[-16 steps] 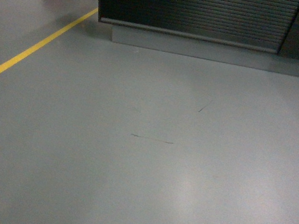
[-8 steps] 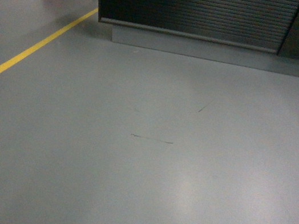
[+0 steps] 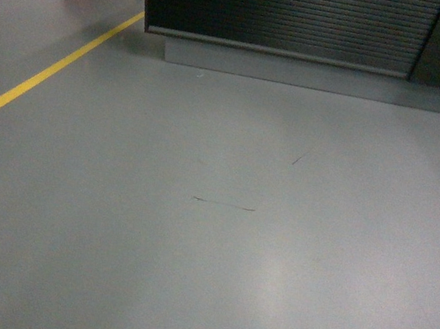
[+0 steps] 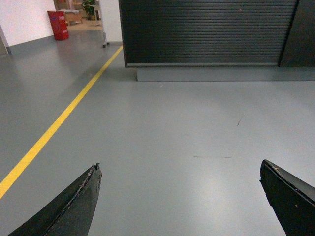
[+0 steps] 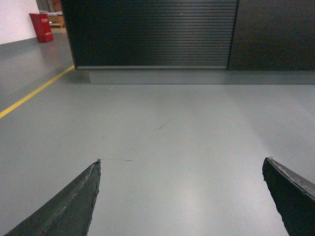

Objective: Place dark red mango on scale at checkout

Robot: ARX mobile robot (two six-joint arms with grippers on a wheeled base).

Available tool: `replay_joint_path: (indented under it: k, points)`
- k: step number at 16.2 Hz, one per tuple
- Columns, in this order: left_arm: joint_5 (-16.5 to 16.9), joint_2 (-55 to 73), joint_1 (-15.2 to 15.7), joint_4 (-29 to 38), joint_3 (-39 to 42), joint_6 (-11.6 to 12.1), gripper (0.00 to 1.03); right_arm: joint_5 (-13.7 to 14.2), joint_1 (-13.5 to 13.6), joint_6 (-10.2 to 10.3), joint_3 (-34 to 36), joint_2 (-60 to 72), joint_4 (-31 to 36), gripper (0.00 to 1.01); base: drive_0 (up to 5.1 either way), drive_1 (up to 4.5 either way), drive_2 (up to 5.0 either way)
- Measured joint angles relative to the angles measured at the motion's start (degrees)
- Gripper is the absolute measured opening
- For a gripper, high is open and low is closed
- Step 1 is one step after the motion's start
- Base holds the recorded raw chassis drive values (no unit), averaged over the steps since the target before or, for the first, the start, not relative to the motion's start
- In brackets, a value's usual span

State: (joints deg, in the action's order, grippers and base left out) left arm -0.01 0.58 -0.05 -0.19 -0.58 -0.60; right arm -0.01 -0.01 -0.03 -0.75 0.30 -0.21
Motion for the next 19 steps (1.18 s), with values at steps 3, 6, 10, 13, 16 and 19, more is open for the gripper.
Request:
replay_joint_path:
  k: [3,6,10,13,16,19]
  points:
    - [0.0,0.0,0.0,0.0,0.0,0.0,0.98,0.0,0.0,0.0,0.0,0.0,0.0,0.98,0.0,0.00,0.0]
    - [0.0,0.0,0.0,0.0,0.0,0.0,0.98,0.0,0.0,0.0,0.0,0.0,0.0,0.98,0.0,0.00,0.0]
    - [0.0,0.0,0.0,0.0,0.0,0.0,0.98,0.0,0.0,0.0,0.0,0.0,0.0,0.98,0.0,0.00,0.0]
    - [0.0,0.0,0.0,0.0,0.0,0.0,0.98,0.0,0.0,0.0,0.0,0.0,0.0,0.98,0.0,0.00,0.0]
    - [0.0,0.0,0.0,0.0,0.0,0.0,0.98,0.0,0.0,0.0,0.0,0.0,0.0,0.98,0.0,0.00,0.0]
    - [0.0,0.0,0.0,0.0,0.0,0.0,0.98,0.0,0.0,0.0,0.0,0.0,0.0,0.98,0.0,0.00,0.0]
